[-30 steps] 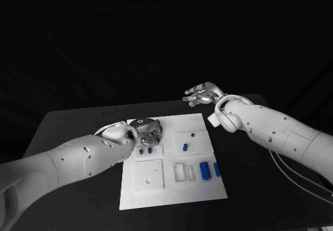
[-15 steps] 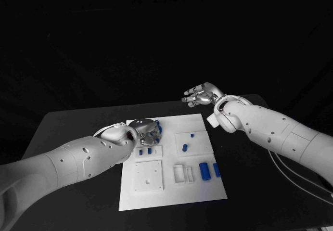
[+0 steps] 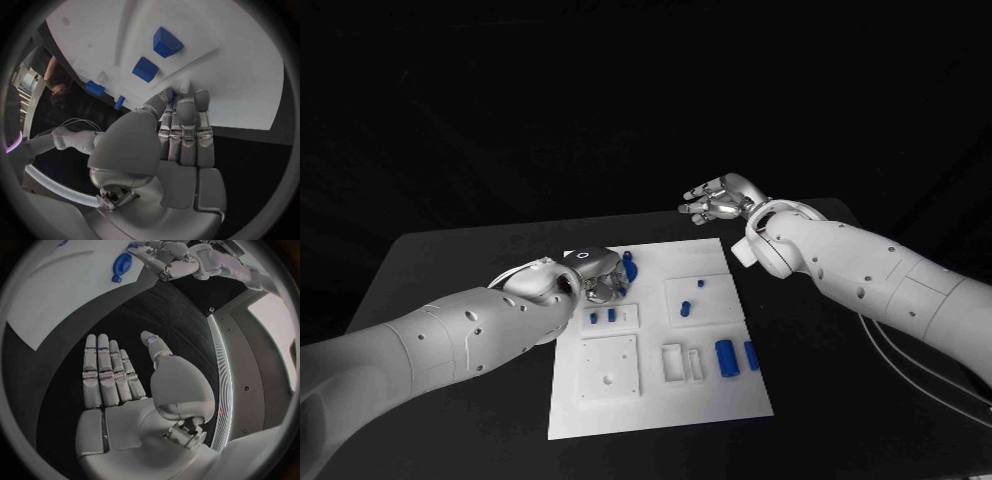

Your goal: Assemble the parts on the task board

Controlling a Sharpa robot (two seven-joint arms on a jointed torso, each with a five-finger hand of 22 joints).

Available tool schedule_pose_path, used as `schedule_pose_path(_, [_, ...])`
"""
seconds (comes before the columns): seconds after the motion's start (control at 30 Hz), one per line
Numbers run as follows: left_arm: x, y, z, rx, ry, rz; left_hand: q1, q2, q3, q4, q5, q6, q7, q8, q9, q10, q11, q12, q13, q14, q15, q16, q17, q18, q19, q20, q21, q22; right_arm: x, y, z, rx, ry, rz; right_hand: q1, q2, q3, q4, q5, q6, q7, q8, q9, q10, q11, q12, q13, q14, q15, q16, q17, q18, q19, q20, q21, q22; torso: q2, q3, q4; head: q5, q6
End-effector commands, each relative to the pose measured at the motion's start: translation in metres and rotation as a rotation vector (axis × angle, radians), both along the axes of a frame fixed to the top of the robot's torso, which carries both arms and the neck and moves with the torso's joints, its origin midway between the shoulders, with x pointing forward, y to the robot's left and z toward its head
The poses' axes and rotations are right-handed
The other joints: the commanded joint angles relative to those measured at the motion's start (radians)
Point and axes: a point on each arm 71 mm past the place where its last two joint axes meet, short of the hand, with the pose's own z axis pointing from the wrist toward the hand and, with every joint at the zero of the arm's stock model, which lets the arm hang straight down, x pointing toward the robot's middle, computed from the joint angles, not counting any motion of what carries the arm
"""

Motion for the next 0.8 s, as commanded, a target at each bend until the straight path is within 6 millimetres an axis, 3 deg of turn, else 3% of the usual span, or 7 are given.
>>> schedule_pose_path(0.03, [0.000,0.003,0.004,-0.035,-0.018,0.022,-0.001,0.007,0.001,-0.010,0.007,0.004,0.000,0.002,0.001,0.008,0.001,0.004,-0.001,0.006,-0.001,-0.007,0.002,0.005,0.003,0.000,0.006,0.022,0.000,0.001,0.000,0.002,0.002,0.013,-0.004,-0.002,0.005,0.000,0.004,0.007,-0.002,0.002,0.001,-0.002,0.001,-0.003,-0.001,-0.007,0.002,-0.004,-0.001,0.011,-0.008,-0.001,-0.006,-0.001,-0.001,0.0003,-0.0002,0.002,0.002])
schedule_pose_path(0.53, [-0.004,0.019,0.026,-0.154,0.028,0.056,-0.007,0.008,0.003,-0.019,0.007,0.001,0.001,0.002,0.000,0.005,0.002,0.003,-0.001,0.007,0.000,-0.012,0.005,0.005,0.000,0.001,0.011,0.021,0.000,-0.004,0.000,-0.001,0.005,0.006,-0.004,-0.002,0.005,0.000,0.004,0.007,-0.002,0.002,0.001,-0.002,0.001,-0.003,-0.001,-0.007,0.002,-0.004,-0.001,0.011,-0.008,-0.001,-0.006,-0.001,0.000,-0.0004,0.0029,0.013,0.002])
schedule_pose_path(0.8, [-0.009,0.036,0.031,-0.168,0.058,0.075,-0.007,0.007,0.003,-0.020,0.004,0.000,0.001,0.002,0.000,0.005,0.002,0.004,-0.001,0.008,0.000,-0.012,0.005,0.005,0.001,0.001,0.012,0.021,0.000,-0.006,-0.001,-0.003,0.006,0.001,-0.004,-0.002,0.005,0.000,0.004,0.007,-0.002,0.002,0.001,-0.002,0.001,-0.003,-0.001,-0.007,0.002,-0.004,-0.001,0.011,-0.008,-0.001,-0.006,-0.001,0.002,-0.0033,0.0086,0.018,0.001])
